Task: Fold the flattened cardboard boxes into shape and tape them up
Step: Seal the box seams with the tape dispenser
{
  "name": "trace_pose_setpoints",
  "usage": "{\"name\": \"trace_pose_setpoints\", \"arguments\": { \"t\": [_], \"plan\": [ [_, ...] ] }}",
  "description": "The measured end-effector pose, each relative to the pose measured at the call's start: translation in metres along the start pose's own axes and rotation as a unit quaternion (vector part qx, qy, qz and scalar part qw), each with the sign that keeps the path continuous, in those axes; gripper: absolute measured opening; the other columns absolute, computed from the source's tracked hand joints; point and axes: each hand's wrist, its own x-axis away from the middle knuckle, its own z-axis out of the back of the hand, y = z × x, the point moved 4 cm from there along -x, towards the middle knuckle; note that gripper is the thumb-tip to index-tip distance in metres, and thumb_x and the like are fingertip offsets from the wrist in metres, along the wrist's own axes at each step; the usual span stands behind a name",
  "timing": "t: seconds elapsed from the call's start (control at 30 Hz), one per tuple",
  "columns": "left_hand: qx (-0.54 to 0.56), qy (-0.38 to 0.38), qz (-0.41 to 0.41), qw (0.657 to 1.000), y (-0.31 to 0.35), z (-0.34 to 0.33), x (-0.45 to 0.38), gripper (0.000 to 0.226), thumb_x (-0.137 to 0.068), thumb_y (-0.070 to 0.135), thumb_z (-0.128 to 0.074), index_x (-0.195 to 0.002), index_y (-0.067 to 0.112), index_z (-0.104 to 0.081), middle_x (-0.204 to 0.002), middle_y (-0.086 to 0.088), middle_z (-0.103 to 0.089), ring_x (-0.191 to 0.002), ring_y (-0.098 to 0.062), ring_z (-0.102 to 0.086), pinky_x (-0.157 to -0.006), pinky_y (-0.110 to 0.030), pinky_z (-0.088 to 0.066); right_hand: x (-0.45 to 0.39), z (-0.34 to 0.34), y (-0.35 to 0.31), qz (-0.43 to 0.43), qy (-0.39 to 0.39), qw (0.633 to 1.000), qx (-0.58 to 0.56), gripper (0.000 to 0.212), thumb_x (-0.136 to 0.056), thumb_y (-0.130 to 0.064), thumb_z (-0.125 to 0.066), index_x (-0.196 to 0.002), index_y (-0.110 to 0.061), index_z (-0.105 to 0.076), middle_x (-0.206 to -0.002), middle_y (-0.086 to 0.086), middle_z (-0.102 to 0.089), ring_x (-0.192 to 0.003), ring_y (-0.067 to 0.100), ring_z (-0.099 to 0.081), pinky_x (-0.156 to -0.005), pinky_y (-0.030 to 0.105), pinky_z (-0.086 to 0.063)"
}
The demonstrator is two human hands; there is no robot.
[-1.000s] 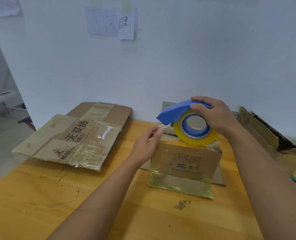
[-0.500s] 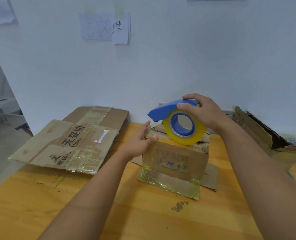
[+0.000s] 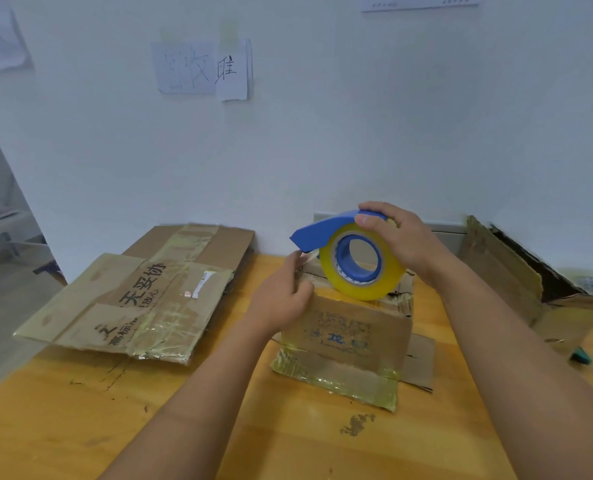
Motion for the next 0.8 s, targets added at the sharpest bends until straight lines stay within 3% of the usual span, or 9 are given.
{"name": "trace_pose_setpoints", "arguments": {
  "t": [0.2, 0.37, 0.57, 0.8],
  "plan": [
    [-0.065, 0.035, -0.009, 0.997, 0.0, -0.004, -0.004, 0.054, -0.087, 0.041, -0.035, -0.139, 0.028, -0.042, -0.124, 0.008, -0.062, -0.102, -0.014, -0.06, -0.079, -0.032, -0.049, -0.012, 0.022, -0.005, 0.009, -0.056, 0.997, 0.056, 0.031, -0.091, -0.051, -0.065, -0.119, -0.037, -0.068, -0.123, -0.015, -0.063, -0.116, 0.009, -0.056, -0.096, 0.03, -0.045],
    [-0.108, 0.036, -0.006, 0.993, -0.003, -0.005, -0.005, 0.065, -0.088, 0.043, -0.031, -0.15, 0.026, -0.035, -0.145, 0.008, -0.053, -0.123, -0.016, -0.054, -0.09, -0.03, -0.042, -0.002, 0.059, -0.002, 0.015, -0.062, 0.995, 0.074, 0.016, -0.094, -0.041, -0.064, -0.11, -0.043, -0.067, -0.116, -0.021, -0.063, -0.11, 0.007, -0.058, -0.084, 0.021, -0.044],
    [-0.155, 0.028, -0.057, 0.986, 0.006, -0.006, -0.004, 0.05, -0.093, 0.039, -0.028, -0.135, 0.033, -0.055, -0.151, 0.008, -0.046, -0.128, -0.012, -0.049, -0.094, -0.025, -0.034, 0.011, 0.063, 0.009, 0.008, -0.042, 0.997, 0.057, 0.026, -0.096, -0.036, -0.063, -0.122, -0.032, -0.068, -0.126, -0.012, -0.062, -0.116, 0.011, -0.057, -0.094, 0.026, -0.045],
    [-0.19, 0.041, -0.066, 0.979, 0.01, -0.007, -0.003, 0.057, -0.093, 0.037, -0.024, -0.138, 0.025, -0.058, -0.152, 0.005, -0.045, -0.137, -0.01, -0.039, -0.112, -0.028, -0.026, 0.008, 0.052, 0.004, 0.015, -0.037, 0.996, 0.074, 0.025, -0.094, -0.041, -0.065, -0.118, -0.035, -0.068, -0.123, -0.011, -0.063, -0.115, 0.014, -0.058, -0.099, 0.034, -0.048]
  ]
}}
